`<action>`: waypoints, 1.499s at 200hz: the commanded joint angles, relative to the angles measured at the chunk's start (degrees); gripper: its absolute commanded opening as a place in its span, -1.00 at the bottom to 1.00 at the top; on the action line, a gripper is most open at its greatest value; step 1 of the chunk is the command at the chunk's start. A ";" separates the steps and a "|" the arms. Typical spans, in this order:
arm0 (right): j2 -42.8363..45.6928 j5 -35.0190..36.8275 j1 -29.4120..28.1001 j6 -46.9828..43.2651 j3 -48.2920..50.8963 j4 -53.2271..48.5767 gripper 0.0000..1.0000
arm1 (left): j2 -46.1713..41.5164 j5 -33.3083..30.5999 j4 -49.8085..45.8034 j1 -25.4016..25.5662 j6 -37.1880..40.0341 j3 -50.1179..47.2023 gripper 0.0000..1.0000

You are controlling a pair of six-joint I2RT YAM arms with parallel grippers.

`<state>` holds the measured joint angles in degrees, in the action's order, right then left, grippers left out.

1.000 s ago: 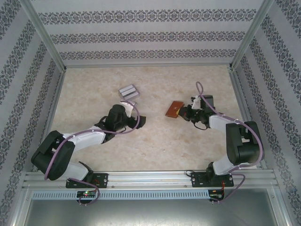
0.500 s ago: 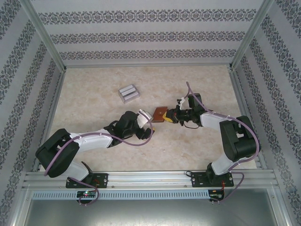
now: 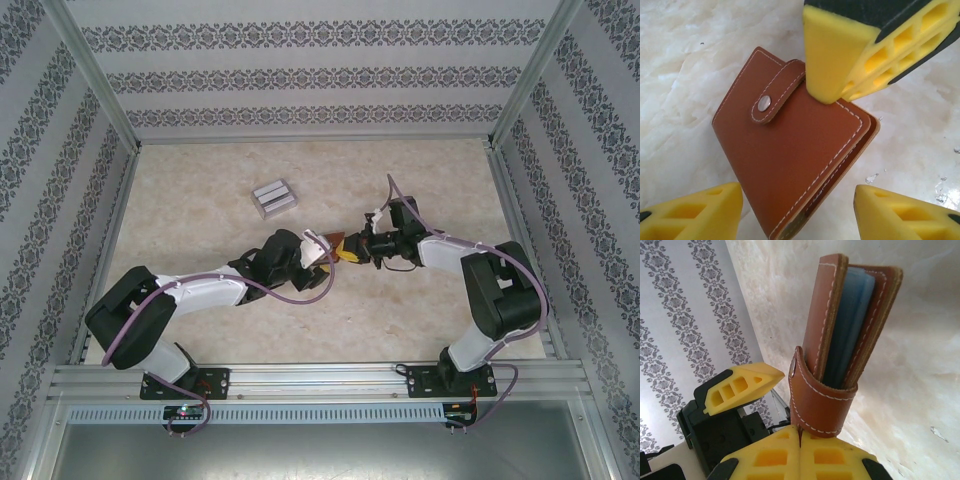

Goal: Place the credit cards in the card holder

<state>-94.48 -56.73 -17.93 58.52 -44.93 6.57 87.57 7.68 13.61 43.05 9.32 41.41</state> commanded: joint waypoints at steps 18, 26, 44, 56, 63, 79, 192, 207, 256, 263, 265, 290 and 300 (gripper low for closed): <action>-1.41 -2.50 -1.64 1.37 -2.49 -0.42 -1.00 | 1.36 -2.29 -2.95 0.55 2.44 1.96 0.09; -1.50 -2.55 -1.88 1.27 -2.62 -0.54 -1.00 | 1.53 -3.86 -3.05 0.55 2.00 2.20 -0.05; -1.90 -2.30 -2.19 1.19 -2.83 -0.77 -1.00 | 1.81 -5.57 -3.08 0.55 1.75 2.30 -0.20; -2.24 -2.08 -2.50 1.23 -2.93 -0.84 -1.00 | 1.81 -4.90 -3.12 0.55 1.84 2.36 -0.34; -2.45 -2.07 -2.76 1.30 -3.03 -0.77 -1.00 | 1.88 -4.54 -3.23 0.60 2.00 2.41 -0.44; -2.98 -1.90 -3.16 1.25 -3.30 -0.78 -1.00 | 2.25 -4.11 -3.70 0.59 2.07 2.80 -0.71; 1.71 8.53 0.78 6.06 1.06 -0.20 0.01 | 4.26 -2.53 -2.40 0.55 0.38 3.02 -1.00; 2.98 10.32 2.12 6.34 2.03 -1.52 0.10 | 4.37 -2.49 -2.25 0.55 0.26 2.99 -1.00; 0.65 12.29 0.77 8.63 1.48 -1.15 0.13 | 4.30 -0.84 -1.23 0.55 -0.44 2.65 -1.00; -0.29 12.18 0.05 9.98 1.26 0.45 0.15 | 4.28 -0.31 -1.29 0.59 -0.40 2.69 -1.00; -0.56 12.04 -0.14 10.39 1.14 0.94 0.15 | 4.32 -0.06 -1.41 0.56 -0.32 2.77 -1.00; -2.93 12.52 -1.37 12.58 -0.62 3.28 0.18 | 4.37 0.66 -1.82 0.55 -0.09 2.97 -1.00; -3.32 12.93 -1.43 12.58 -1.20 3.21 0.18 | 4.20 0.67 -1.76 0.55 -0.09 2.91 -1.00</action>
<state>-96.27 -45.60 -18.83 68.69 -43.77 7.57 91.42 6.48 10.79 43.44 10.07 43.33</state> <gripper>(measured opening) 0.588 0.048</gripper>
